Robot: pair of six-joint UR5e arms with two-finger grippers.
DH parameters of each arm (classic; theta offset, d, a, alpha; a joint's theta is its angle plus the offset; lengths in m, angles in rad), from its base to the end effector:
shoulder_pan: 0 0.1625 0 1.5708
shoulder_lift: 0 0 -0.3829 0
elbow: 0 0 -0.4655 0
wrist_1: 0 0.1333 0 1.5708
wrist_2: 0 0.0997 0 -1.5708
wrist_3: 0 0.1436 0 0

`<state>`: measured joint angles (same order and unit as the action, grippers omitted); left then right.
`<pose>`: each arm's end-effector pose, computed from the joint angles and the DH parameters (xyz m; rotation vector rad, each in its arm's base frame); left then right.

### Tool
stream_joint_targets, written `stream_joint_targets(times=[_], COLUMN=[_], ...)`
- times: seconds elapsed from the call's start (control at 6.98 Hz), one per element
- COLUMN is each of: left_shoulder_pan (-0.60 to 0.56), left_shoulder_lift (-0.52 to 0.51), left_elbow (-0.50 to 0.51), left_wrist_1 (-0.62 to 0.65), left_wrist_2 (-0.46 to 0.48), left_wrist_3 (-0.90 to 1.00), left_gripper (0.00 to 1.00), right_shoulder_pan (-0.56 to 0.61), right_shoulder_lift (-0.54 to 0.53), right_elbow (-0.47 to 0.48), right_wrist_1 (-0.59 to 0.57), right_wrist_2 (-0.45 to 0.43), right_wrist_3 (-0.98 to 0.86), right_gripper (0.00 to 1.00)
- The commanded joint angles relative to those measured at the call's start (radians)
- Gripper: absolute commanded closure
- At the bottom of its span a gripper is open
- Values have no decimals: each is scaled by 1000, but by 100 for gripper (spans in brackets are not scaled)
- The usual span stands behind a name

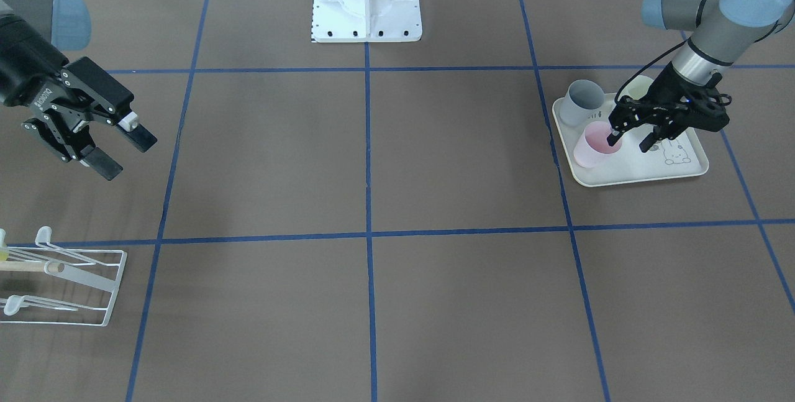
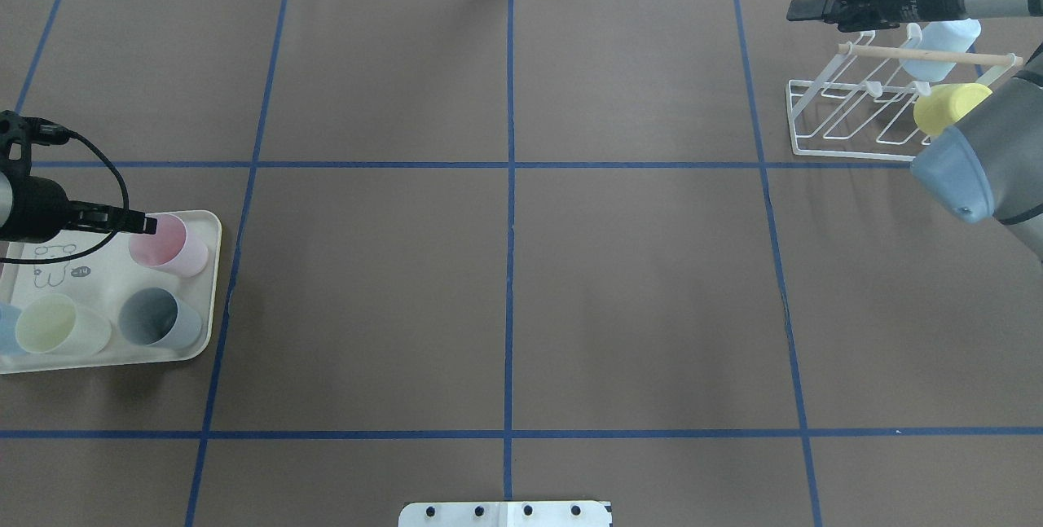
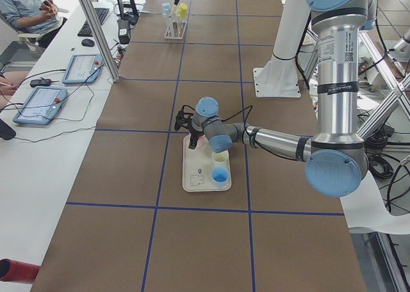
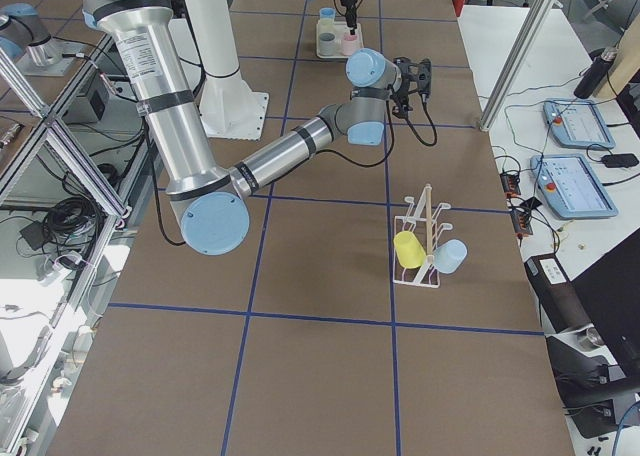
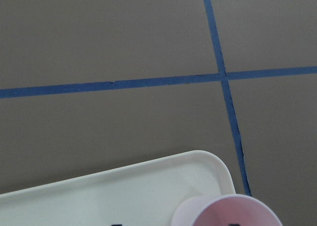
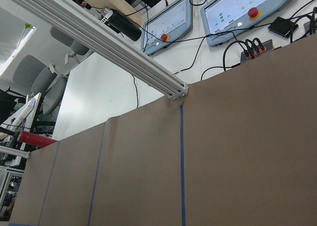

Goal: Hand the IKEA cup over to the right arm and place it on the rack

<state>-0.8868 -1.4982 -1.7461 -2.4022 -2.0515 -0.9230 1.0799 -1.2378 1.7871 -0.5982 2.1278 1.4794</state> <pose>0.3253 -0.5049 0.4922 0.3145 0.9656 0.0063 -0.2552 -0.5992 0.1877 0.4463 -1.4743 0.3636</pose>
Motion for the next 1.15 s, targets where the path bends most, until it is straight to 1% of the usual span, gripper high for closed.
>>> stream_joint_targets(times=[0.0,0.43,0.57,0.72,1.0], left_shoulder_pan=[6,43,46,45,20], left_shoulder_lift=[-4,0,1,9,42], left_elbow=[8,8,8,4,-41], left_wrist_1=[0,0,0,0,11], left_wrist_2=[1,2,2,2,-7], left_wrist_3=[0,-4,-7,-2,0], left_gripper=[28,28,57,100,100], right_shoulder_pan=[0,0,0,0,0], right_shoulder_lift=[1,3,4,6,14], right_elbow=[-2,-5,-5,-3,-3], right_wrist_1=[0,0,0,0,0], right_wrist_2=[1,0,1,1,0], right_wrist_3=[-1,-1,-1,-1,1], right_gripper=[0,0,0,0,0])
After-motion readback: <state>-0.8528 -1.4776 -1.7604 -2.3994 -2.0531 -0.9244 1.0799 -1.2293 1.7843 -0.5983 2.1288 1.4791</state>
